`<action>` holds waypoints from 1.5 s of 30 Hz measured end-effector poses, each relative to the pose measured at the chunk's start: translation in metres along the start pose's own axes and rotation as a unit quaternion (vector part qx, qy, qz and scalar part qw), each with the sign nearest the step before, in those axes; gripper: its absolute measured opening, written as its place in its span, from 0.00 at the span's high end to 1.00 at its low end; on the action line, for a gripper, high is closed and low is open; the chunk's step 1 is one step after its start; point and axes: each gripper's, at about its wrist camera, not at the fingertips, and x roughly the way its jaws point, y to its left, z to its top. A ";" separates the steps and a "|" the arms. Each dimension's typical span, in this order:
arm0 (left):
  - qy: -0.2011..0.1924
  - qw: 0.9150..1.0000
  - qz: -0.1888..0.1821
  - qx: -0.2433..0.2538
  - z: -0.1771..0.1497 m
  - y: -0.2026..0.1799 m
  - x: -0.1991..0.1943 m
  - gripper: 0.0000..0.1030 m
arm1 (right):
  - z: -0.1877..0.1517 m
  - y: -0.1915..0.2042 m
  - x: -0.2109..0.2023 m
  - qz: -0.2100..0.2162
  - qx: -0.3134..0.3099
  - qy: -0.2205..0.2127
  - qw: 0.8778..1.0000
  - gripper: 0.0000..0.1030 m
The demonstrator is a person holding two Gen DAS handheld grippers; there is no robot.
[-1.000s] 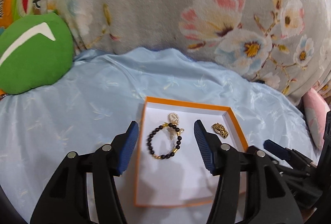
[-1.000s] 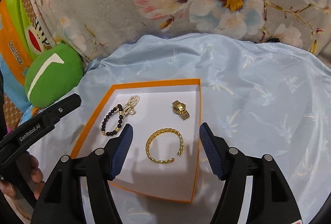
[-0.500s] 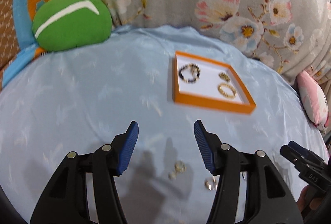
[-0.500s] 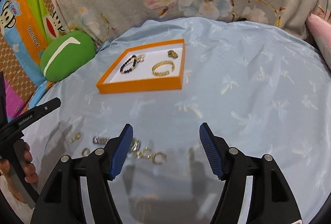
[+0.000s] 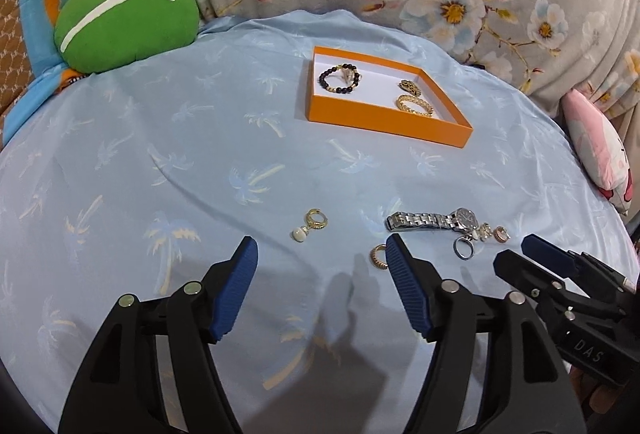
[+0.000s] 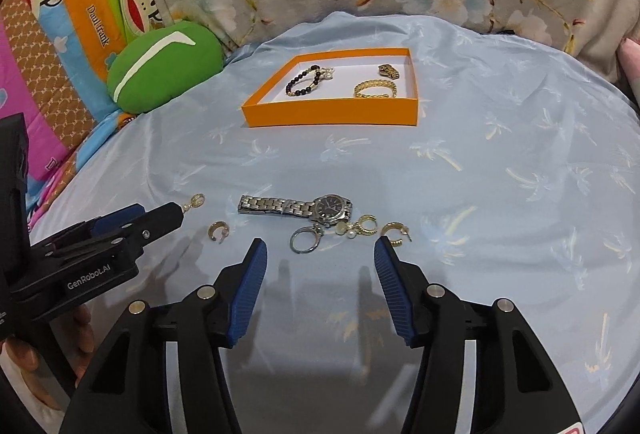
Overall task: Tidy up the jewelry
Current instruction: 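Move the right gripper to the silver watch and close on its face, then grasp the silver ring with the left gripper while the right gripper lifts the silver watch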
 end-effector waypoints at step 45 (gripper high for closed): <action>0.029 0.996 -0.086 0.025 0.001 -0.047 0.008 0.37 | 0.022 -0.095 0.031 -0.089 0.087 0.047 0.991 0.78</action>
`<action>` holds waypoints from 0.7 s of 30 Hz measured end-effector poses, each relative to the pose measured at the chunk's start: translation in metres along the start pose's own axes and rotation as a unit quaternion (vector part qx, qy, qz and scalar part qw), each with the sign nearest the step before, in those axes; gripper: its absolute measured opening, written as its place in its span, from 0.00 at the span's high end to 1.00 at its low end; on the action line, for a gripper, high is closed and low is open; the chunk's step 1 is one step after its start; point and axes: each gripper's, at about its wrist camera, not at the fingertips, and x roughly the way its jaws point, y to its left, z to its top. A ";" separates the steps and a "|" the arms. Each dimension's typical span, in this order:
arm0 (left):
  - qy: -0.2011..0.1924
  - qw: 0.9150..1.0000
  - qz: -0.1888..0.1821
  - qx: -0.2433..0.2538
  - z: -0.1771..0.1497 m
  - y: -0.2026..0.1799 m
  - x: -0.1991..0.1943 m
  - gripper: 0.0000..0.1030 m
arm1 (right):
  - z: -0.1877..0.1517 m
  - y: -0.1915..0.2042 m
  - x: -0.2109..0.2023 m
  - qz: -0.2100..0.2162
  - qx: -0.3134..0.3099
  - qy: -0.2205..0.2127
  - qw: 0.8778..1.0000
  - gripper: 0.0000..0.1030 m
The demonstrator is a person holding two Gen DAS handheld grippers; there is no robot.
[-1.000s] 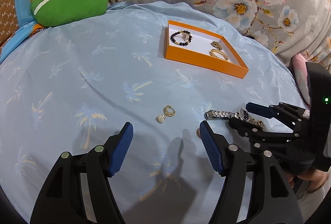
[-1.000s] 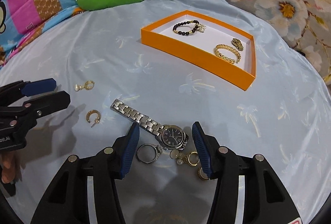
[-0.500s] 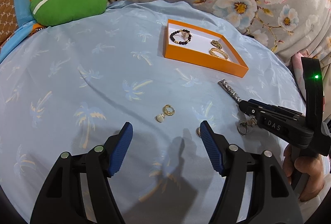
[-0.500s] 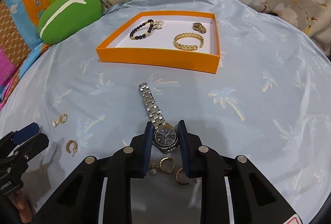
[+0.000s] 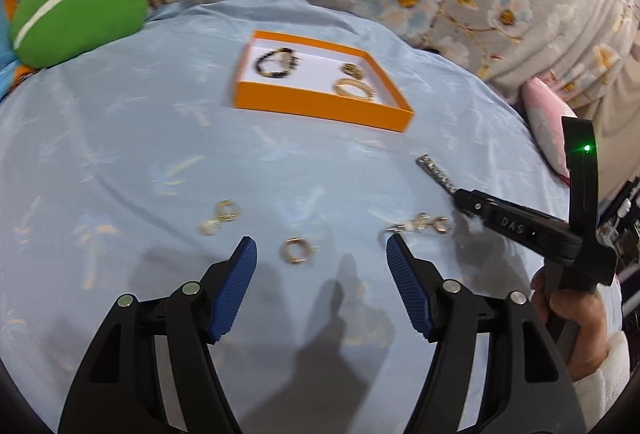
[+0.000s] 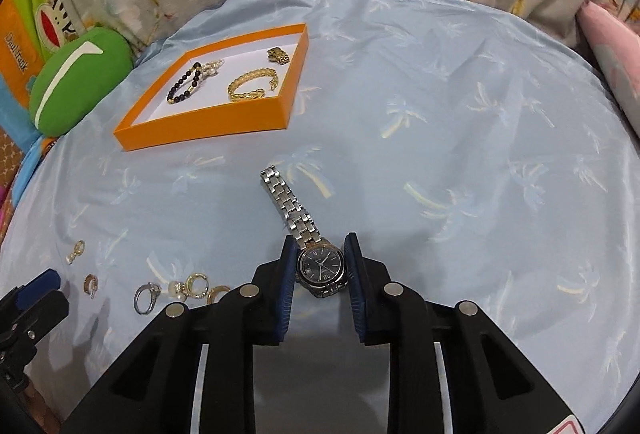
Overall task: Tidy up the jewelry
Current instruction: 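Grasp the silver ring with the left gripper while the right gripper lifts the silver watch, then carry the silver watch and silver ring over the orange box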
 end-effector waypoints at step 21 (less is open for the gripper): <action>0.051 0.994 0.018 0.097 0.008 -0.056 0.053 0.81 | -0.008 -0.010 -0.008 0.015 0.022 -0.005 1.000 0.78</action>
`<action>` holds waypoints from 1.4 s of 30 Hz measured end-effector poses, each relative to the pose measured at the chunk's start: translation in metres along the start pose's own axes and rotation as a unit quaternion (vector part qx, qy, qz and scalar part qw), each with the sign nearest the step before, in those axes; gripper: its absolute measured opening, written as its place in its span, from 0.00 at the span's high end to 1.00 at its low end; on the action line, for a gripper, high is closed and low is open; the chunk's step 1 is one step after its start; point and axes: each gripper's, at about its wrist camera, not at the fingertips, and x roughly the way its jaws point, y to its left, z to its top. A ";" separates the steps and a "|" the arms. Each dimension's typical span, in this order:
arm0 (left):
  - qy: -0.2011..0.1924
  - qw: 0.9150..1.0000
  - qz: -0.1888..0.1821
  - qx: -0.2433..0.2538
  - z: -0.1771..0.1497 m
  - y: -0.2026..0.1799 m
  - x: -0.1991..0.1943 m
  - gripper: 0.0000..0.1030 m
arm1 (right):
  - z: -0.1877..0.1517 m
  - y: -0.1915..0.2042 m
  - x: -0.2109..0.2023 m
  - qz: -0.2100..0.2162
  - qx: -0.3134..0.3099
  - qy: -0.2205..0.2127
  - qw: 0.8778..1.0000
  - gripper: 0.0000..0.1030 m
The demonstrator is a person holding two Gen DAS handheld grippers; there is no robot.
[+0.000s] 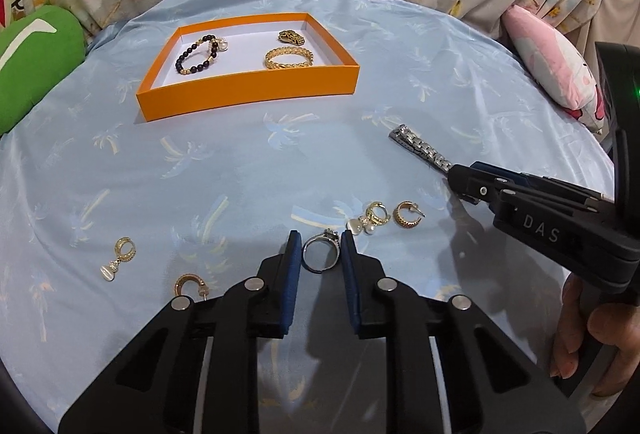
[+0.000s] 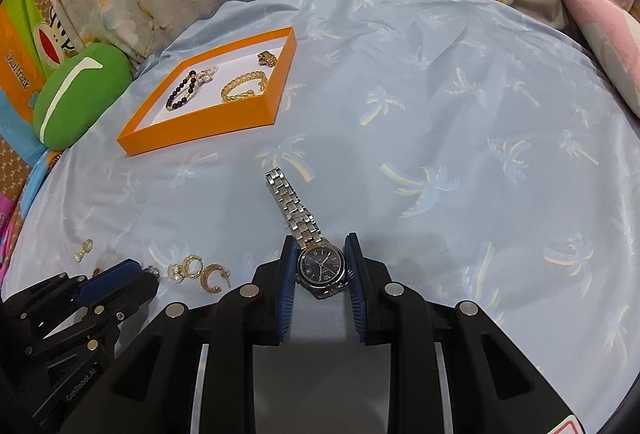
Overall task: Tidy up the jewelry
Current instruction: 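Carry the silver watch and silver ring over the orange box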
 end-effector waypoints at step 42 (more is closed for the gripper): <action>-0.095 0.993 0.028 -0.065 0.159 0.097 0.000 0.81 | 0.179 0.092 0.011 0.070 -0.075 -0.108 0.989 0.78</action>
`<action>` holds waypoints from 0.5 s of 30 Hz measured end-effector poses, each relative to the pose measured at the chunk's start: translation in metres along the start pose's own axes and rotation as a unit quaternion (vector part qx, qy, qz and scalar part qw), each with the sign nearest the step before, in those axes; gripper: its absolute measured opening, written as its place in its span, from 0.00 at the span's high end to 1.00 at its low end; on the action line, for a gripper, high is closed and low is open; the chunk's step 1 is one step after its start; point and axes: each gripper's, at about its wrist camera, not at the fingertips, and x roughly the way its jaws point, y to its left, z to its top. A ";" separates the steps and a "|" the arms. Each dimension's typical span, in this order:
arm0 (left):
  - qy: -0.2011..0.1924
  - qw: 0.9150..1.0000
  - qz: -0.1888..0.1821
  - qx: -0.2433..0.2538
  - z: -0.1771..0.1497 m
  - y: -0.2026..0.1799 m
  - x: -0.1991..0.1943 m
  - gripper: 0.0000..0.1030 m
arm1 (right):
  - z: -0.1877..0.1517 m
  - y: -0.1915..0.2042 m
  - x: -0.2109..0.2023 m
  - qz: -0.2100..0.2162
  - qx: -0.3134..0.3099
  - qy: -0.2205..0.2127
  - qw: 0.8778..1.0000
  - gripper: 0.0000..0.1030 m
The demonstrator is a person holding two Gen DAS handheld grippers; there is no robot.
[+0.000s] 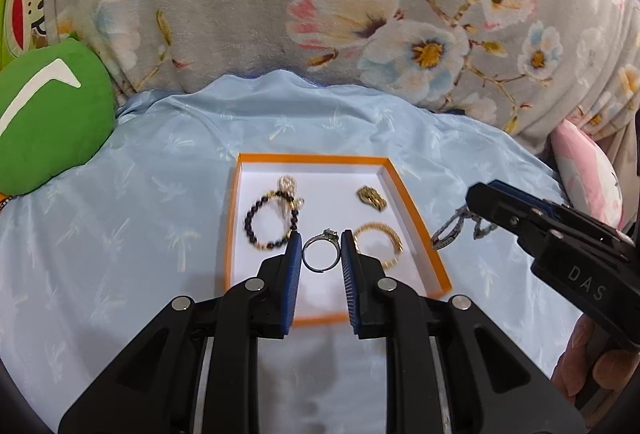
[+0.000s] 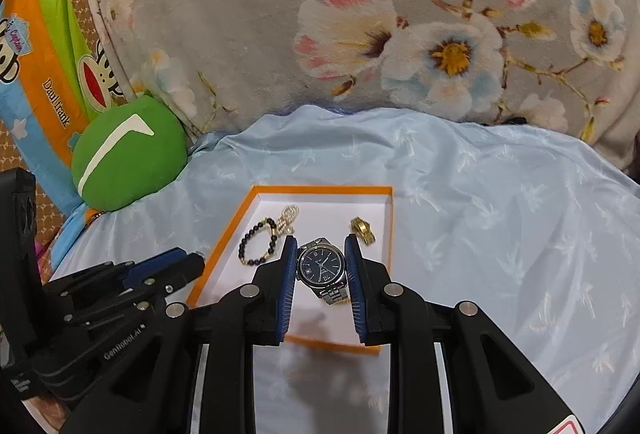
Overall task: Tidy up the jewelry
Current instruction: 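Carry the silver watch and silver ring over the orange box, then lower both items into the orange box and open both grippers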
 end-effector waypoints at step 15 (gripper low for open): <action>0.051 0.999 0.013 -0.011 0.003 0.020 0.100 0.81 | 0.015 -0.010 0.134 0.020 0.018 0.068 0.997 0.78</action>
